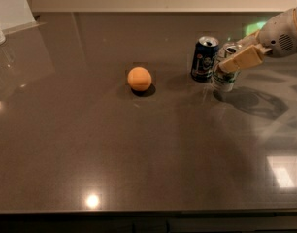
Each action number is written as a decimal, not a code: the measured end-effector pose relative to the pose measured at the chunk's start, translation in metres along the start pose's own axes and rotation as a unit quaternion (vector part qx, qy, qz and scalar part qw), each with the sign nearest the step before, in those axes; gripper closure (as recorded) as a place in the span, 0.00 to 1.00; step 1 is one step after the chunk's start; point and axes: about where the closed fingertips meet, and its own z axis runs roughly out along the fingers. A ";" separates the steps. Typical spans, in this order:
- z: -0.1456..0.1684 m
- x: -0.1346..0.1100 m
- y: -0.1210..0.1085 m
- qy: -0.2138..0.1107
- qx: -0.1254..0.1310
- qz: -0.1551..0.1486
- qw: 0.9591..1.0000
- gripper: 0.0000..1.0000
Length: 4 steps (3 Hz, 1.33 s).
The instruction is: Move 7up can near pepsi can
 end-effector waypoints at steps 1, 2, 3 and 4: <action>0.010 0.006 -0.009 -0.003 0.004 0.000 1.000 0.62; 0.018 0.012 -0.016 -0.004 0.003 -0.002 1.000 0.38; 0.023 0.016 -0.018 0.001 0.001 -0.010 1.000 0.15; 0.025 0.015 -0.017 0.001 -0.001 -0.010 1.000 0.00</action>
Offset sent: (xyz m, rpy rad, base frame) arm 0.0237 -0.0125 -0.0293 0.0023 -0.0199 -0.0058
